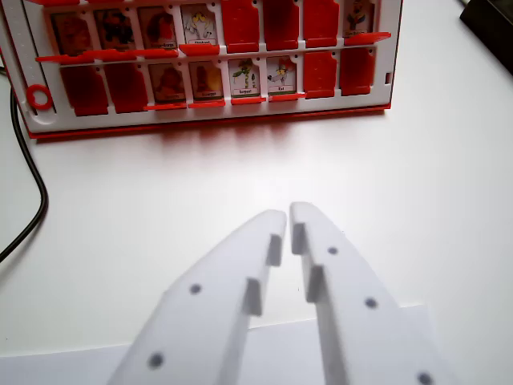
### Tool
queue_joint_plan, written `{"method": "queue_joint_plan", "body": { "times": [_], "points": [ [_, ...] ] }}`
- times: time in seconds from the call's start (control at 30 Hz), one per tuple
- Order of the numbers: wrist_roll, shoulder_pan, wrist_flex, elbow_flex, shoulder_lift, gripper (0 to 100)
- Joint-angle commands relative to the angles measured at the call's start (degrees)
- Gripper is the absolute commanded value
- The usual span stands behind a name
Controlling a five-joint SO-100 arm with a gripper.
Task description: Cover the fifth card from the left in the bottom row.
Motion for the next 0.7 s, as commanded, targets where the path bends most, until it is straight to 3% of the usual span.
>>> {"method": "queue_joint_plan", "body": {
  "times": [0.0, 0.13, 0.67],
  "points": [
    [-0.97, 0.5, -7.1, -1.3, -7.0, 0],
    [-1.85, 1.1, -12.2, -1.3, -14.9, 0],
    [-2.02, -1.1, -28.7, -6.7, -44.5, 0]
  ]
}}
